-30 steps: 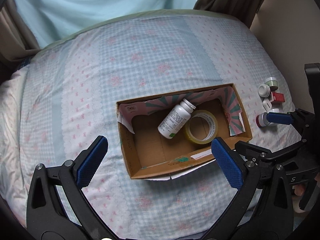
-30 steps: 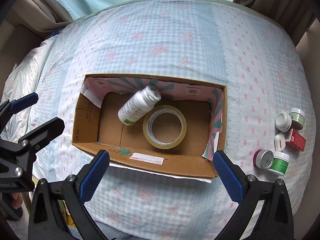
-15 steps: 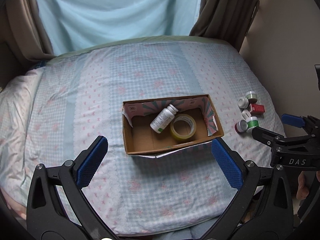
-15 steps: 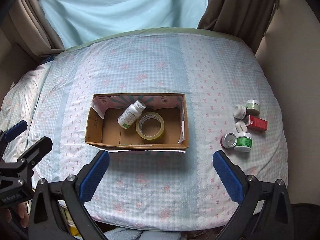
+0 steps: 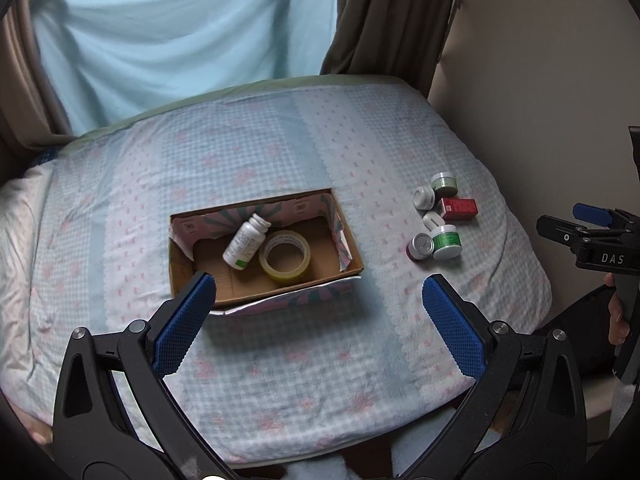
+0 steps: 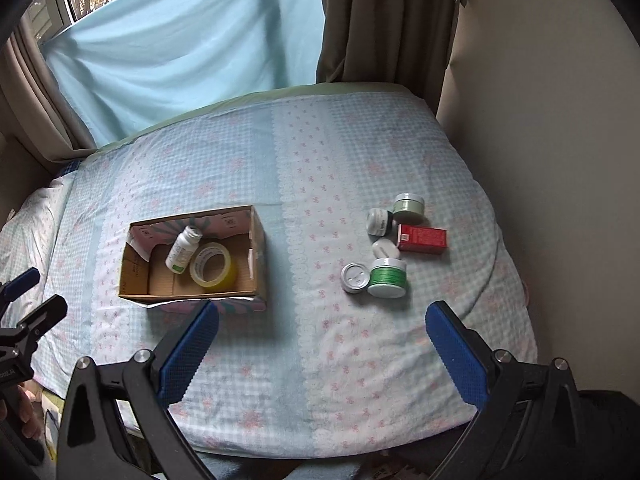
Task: Organize rigid objects
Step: 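Lift both tools away from the box toward the remaining items, then grasp the green-labelled white jar with left tool while right tool grasps the red carton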
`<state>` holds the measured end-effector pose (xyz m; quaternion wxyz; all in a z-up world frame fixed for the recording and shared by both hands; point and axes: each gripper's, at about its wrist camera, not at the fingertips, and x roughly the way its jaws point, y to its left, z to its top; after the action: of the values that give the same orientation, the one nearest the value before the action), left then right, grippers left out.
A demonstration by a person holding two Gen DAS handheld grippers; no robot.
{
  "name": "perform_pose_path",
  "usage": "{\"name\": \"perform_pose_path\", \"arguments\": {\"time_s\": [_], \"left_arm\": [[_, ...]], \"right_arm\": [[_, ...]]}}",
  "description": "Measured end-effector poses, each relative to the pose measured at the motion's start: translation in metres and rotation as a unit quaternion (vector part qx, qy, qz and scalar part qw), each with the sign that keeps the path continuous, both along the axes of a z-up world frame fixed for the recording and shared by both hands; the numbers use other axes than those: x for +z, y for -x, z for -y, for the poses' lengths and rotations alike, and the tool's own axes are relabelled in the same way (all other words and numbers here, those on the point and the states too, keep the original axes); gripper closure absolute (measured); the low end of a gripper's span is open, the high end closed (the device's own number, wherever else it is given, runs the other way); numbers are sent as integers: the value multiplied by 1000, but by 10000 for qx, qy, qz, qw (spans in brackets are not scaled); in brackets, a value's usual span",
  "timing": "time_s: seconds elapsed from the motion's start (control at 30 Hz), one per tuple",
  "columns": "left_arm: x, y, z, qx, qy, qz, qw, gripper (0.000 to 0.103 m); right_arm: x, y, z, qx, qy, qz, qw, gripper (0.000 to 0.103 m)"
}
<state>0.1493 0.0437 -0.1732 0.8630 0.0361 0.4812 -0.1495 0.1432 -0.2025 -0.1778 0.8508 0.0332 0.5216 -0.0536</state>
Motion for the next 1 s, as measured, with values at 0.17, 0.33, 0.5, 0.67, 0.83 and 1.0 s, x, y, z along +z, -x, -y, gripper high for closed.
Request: {"name": "perform_pose_path", "arguments": {"time_s": [0.17, 0.33, 0.5, 0.67, 0.83, 1.0], "left_arm": [[-17, -4, 75, 83, -71, -44, 9999, 0], [-46, -15, 154, 197, -113, -276, 9994, 0], [-87, -24, 219, 234, -186, -702, 9971, 0], [-127, -33, 269, 106, -348, -970, 9946, 0], [-167, -47, 318, -297, -703, -979, 9923, 0], [-207, -72, 355, -484, -979, -1069, 9883, 0]], "right_arm": [[-20, -18, 74, 536, -16, -40, 9986, 0], [-50, -54, 135, 1343, -13, -162, 9908, 0], [-90, -91, 174, 1912, 163, -431, 9805, 0], [-133, -120, 200, 2241, 164, -723, 9717, 0], [-174, -142, 218, 2379, 213, -861, 9672, 0], [-212, -157, 219, 2730, 439, -1044, 9553, 0]]}}
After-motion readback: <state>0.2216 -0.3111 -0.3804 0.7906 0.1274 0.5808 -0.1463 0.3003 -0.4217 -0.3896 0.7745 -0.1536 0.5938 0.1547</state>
